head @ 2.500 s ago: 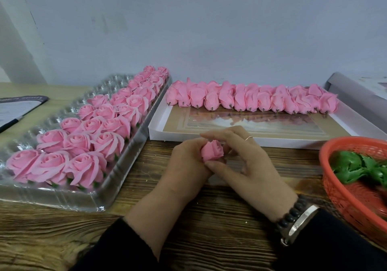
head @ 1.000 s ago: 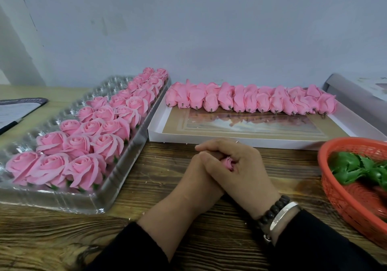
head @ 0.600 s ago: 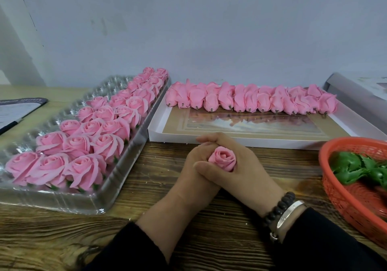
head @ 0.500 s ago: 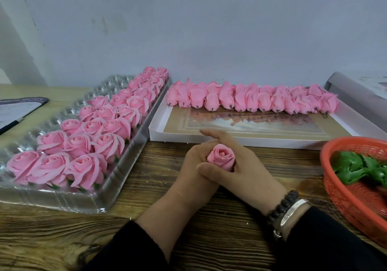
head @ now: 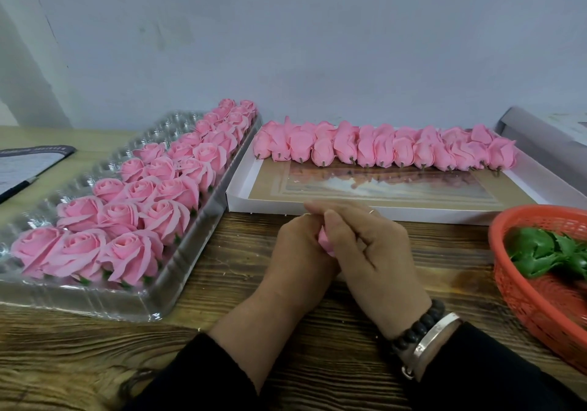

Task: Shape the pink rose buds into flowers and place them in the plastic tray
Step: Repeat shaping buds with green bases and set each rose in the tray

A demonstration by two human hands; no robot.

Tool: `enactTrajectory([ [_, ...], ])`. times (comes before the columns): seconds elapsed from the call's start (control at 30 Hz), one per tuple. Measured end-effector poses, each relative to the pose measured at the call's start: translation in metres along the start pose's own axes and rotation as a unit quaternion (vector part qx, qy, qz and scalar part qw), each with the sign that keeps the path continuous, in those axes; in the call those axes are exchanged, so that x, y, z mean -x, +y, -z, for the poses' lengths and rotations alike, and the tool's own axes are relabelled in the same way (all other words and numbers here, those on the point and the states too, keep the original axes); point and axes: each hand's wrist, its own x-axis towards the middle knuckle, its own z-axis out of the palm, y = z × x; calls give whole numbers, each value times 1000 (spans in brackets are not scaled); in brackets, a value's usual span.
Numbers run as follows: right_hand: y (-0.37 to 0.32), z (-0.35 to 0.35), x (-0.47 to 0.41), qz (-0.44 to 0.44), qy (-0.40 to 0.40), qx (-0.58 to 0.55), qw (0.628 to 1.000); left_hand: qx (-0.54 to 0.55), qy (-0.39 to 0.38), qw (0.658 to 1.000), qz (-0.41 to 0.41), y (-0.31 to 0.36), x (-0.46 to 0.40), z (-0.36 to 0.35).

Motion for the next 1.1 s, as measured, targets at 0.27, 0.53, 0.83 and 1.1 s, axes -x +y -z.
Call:
enactTrajectory([
  [0.27,1,-3,1,-3,-17,37,999,9,9,1000,27,3,5,-7],
  [0.53,2,3,-2,-46,-77,-24,996,96,-6,995,-8,8,6,-4],
  [0.83,8,12,-4,-56,-154,-33,986,49,11,997,-52,10,4,-2],
  [1.1,2,9,-1,-23,-57,-40,997,-137,9,990,-37,10,1,1],
])
